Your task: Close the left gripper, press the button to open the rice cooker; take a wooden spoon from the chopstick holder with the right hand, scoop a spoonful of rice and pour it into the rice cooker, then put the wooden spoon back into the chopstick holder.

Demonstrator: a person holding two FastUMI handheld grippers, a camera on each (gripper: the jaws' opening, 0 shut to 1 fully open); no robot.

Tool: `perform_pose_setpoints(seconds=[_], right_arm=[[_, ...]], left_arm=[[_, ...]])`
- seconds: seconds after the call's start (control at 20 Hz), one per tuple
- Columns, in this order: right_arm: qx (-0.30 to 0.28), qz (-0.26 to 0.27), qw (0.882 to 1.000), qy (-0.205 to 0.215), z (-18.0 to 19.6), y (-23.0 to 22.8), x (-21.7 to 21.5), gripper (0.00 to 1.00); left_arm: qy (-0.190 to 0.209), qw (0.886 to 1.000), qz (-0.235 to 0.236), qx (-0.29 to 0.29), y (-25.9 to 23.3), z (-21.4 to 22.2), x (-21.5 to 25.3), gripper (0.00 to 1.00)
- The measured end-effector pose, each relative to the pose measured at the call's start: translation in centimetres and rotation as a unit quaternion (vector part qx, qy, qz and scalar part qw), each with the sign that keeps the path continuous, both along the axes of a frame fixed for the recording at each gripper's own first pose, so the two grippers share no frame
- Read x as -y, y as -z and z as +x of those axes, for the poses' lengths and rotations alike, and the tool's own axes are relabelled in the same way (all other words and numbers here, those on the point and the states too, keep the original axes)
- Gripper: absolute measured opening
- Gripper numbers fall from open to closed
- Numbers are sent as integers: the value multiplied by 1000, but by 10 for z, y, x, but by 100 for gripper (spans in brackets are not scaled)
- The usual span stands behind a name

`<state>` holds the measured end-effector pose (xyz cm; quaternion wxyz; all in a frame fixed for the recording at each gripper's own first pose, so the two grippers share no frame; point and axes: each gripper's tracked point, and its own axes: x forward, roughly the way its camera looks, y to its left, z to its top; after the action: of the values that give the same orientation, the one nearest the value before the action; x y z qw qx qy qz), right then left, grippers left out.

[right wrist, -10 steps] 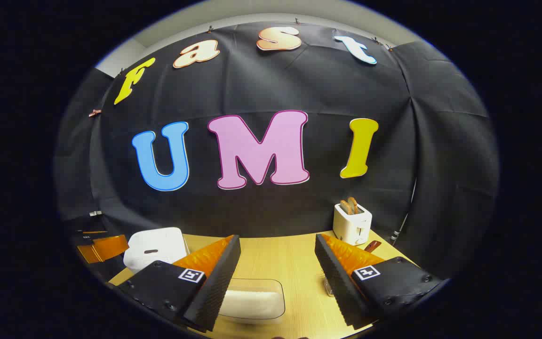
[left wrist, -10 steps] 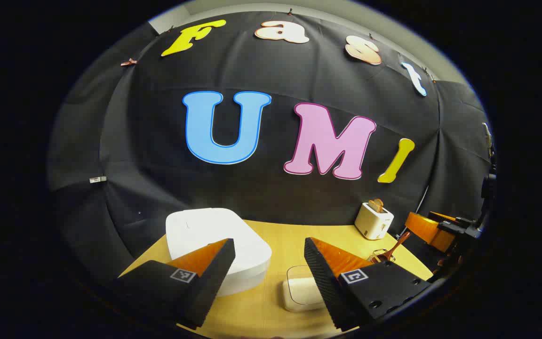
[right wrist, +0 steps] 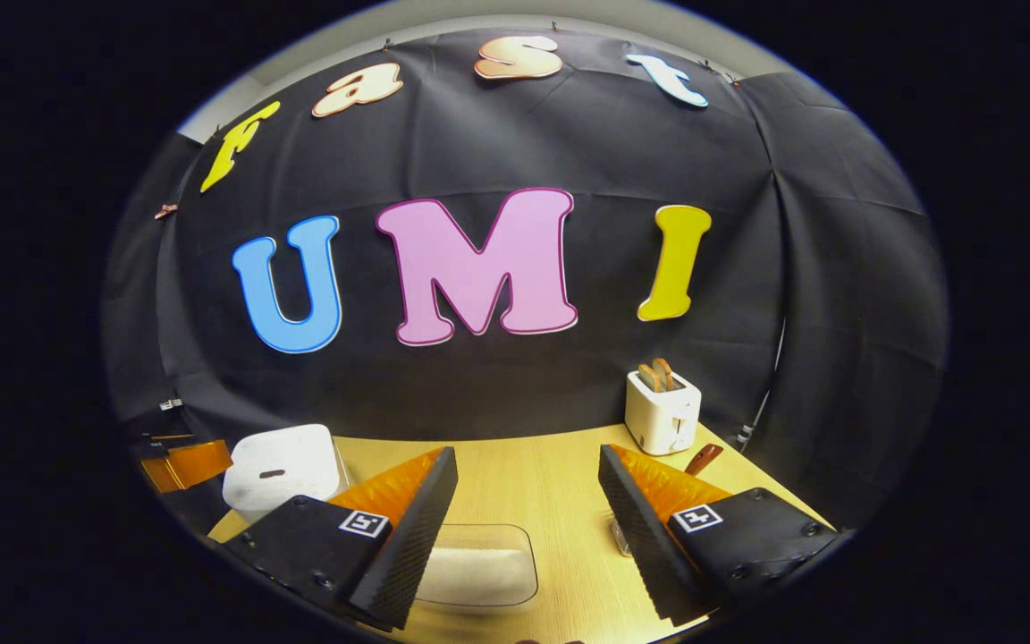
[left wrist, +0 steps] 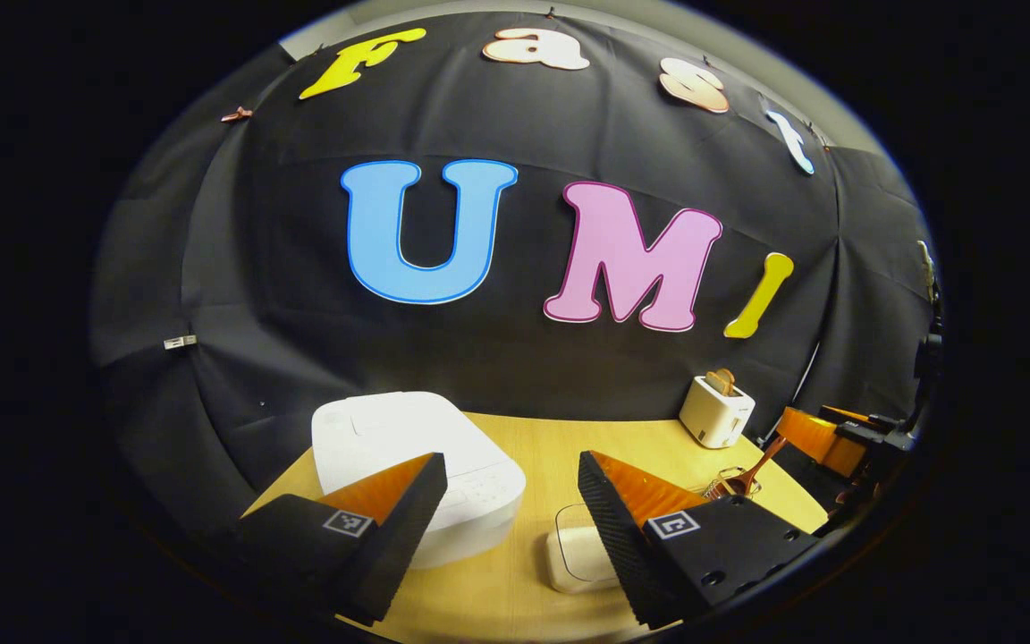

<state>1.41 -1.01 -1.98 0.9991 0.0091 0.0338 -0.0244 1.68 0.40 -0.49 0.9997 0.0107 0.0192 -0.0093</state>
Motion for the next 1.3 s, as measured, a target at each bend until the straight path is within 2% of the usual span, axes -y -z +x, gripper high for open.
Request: perform_pose_setpoints(seconds=[0.05,0.15,0.45,0.85,0.95,1.0,1.05,1.1,1.15,1.25,1.3], right_arm=[[-5,4,1000,-2,0,3,-1,99],[-8,6,1000,-8,-1,5,-4,99],[-1,-8,1000,-15,-2,-1,-6,99],[-11,-5,1000,13,-10,4,20,99],[-11,-10,1000,17,-12,5,24,99],[-13,-13,1000,19,-13,6,26,99],[-14,-14,1000,22,-15,7,30,99],[-15,-14,999,26,-16,8,33,99],[-16,-13,999,32,-18,8,37,99],[-17,-11,999,44,-20,10,46,99],[-18,-10,998,51,-22,9,52,99]], left_arm=[[0,1000,1,-1,1,0,1,92],[0,1000,3,-4,2,1,1,96],[3,1000,10,-4,2,5,4,96],[7,1000,22,12,-15,25,-9,92],[3,1000,19,15,-21,35,-17,86],[-1,1000,18,18,-25,39,-22,78],[-7,1000,18,19,-25,46,-27,75],[-13,1000,14,17,-26,52,-33,63],[-17,1000,7,11,-25,58,-38,58],[-29,1000,-7,-6,-18,69,-50,39],[-46,999,-8,-13,-14,76,-63,24]])
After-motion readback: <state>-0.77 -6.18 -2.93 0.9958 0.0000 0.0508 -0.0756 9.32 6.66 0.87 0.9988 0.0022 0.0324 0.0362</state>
